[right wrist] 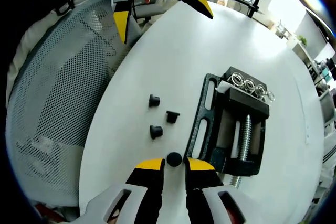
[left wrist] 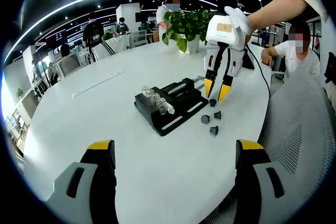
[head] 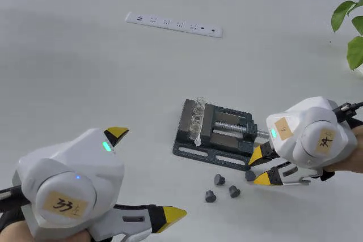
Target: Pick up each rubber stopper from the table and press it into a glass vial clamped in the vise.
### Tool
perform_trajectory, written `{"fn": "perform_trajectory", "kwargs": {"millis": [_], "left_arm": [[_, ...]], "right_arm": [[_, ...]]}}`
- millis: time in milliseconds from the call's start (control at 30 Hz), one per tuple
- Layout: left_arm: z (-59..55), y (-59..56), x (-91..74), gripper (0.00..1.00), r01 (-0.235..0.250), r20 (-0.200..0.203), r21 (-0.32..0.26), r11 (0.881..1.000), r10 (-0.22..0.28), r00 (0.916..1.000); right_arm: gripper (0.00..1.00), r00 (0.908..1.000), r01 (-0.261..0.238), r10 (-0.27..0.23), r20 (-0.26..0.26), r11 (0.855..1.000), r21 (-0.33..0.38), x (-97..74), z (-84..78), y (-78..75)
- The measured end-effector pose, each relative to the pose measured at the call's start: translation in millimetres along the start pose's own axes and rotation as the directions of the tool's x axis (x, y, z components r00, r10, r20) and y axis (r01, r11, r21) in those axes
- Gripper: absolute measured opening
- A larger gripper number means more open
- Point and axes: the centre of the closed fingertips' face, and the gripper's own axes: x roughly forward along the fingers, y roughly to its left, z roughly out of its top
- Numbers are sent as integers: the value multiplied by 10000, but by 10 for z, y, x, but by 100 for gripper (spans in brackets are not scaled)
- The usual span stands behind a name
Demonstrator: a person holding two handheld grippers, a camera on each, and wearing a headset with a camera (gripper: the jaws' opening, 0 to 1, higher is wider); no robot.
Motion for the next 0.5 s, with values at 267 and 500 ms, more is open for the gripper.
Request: {"fn": "perform_trajectory", "kwargs": {"millis": [267, 500], "left_arm": [[-23, -15, 5, 94, 38, -8, -113, 9999, -38, 10000], [-39, -8, 4, 94, 22, -3, -164, 9999, -22, 10000]], "right_arm": [[9, 9997, -187, 185, -160, 9997, -158, 38, -10, 29], [9, 9995, -212, 206, -236, 9995, -236, 56, -22, 24]]}}
